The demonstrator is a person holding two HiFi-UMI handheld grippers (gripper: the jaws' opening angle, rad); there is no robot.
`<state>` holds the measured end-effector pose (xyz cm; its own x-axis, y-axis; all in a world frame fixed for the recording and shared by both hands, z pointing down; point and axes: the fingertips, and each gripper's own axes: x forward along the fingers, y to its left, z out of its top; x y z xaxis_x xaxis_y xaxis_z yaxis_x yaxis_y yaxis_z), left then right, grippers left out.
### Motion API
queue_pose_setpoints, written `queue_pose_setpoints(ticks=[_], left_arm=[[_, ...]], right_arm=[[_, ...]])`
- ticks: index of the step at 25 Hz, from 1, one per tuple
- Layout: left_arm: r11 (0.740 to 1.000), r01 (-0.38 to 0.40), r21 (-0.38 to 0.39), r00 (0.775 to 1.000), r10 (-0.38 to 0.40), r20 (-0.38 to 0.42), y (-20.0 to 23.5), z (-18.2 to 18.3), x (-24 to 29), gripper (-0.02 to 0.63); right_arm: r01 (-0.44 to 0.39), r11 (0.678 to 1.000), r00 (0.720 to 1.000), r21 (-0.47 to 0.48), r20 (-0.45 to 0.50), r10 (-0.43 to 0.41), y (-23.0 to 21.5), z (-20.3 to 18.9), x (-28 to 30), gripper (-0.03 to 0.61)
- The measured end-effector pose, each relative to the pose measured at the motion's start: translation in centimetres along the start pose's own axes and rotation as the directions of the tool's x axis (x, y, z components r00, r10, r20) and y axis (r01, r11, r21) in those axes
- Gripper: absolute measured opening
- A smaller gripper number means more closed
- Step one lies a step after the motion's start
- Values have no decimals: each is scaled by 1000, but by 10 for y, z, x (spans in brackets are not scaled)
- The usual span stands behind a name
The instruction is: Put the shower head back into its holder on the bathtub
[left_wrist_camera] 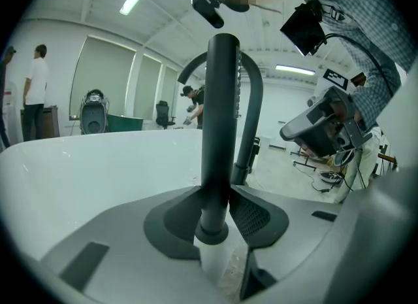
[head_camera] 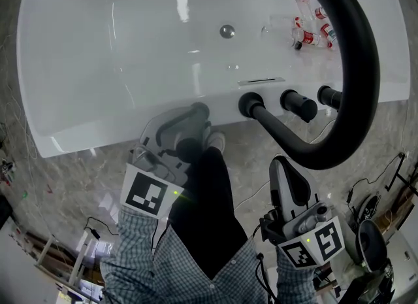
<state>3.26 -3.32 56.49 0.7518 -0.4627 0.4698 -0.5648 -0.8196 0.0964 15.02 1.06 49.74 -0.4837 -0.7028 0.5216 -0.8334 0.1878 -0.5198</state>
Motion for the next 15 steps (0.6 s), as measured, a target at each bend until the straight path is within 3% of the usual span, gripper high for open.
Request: queue_pose_setpoints(ticks=[15], left_arm=[[999,28,29,1000,-28,-3,-5,-11,3,140]], right_arm=[[-12,1000,1000,-1,-25,12,9,-14,13,17]])
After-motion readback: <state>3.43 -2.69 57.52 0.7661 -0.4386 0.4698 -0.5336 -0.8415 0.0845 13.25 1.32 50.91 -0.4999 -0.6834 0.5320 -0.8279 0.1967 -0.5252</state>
